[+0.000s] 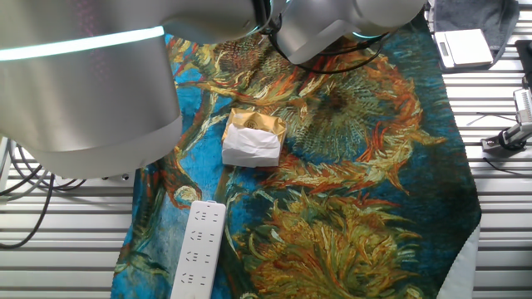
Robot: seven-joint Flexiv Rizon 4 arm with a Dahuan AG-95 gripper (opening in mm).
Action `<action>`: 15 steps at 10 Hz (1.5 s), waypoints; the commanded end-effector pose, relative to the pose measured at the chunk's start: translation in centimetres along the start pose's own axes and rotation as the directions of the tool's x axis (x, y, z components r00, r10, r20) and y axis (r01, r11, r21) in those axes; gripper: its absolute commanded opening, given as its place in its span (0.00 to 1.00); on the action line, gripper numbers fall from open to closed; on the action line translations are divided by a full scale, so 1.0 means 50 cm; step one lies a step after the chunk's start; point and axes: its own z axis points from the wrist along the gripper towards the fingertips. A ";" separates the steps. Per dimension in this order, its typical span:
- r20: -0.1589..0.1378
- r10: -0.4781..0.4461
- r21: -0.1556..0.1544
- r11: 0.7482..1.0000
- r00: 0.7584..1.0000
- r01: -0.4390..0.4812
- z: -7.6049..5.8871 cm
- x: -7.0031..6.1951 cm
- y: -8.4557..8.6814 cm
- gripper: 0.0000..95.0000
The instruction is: Grasp the handle and close the drawer
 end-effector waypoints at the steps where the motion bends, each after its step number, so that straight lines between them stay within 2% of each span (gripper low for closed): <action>1: 0.000 -0.001 0.002 1.000 1.000 0.001 0.007 -0.001 0.000 0.00; 10: 0.005 0.002 0.006 1.000 1.000 -0.002 0.016 -0.005 0.001 0.00; 15: 0.020 -0.008 0.008 1.000 1.000 0.008 0.021 -0.009 -0.001 0.00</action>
